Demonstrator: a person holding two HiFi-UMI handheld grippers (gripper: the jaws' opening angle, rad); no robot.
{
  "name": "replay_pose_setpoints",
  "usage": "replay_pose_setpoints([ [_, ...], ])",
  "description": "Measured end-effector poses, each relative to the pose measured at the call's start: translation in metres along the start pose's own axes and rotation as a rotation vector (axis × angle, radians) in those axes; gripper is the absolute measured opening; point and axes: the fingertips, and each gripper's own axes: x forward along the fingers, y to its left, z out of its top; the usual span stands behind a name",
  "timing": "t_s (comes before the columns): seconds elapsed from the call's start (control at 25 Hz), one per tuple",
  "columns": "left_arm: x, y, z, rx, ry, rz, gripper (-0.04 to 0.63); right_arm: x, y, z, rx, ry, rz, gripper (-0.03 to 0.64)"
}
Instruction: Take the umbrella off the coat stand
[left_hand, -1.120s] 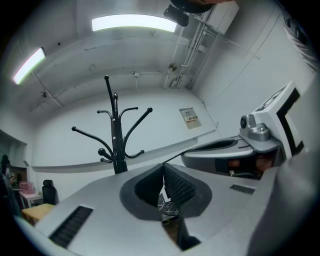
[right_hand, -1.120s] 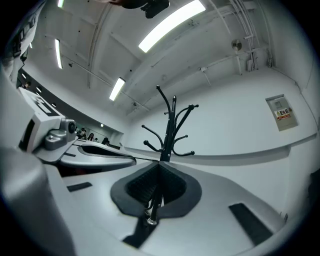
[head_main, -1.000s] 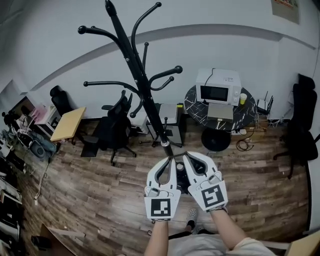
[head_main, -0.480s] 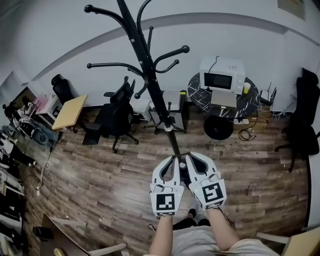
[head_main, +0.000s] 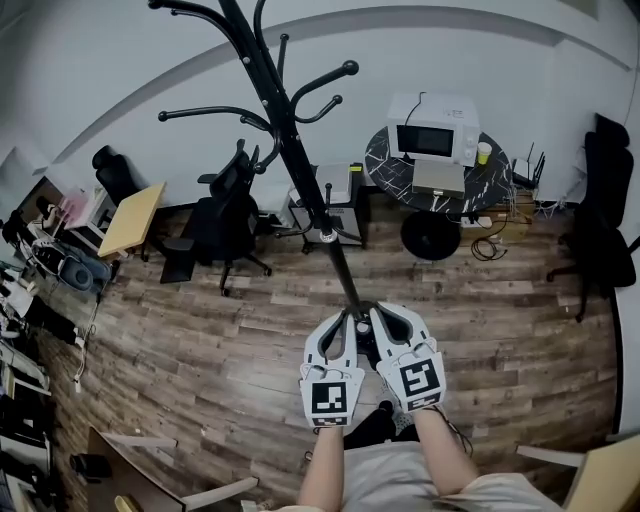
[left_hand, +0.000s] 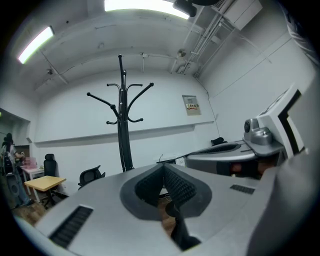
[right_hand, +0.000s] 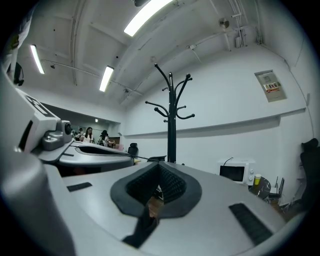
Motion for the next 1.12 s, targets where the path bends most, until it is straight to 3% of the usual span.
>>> replay_pose_setpoints([
  [0.44,-0.005,-0.005,-0.039,-0.049,0.05,-0.036,0.023,0.002,0.008,-0.036,0.035,0.044,0.022,0.008],
  [1.12,-0.001,-0.002,-0.039,-0.056,0.036,-0.055,0.023,0.007,0.01,-0.038,-0.014,0.065,0.042,0.009],
])
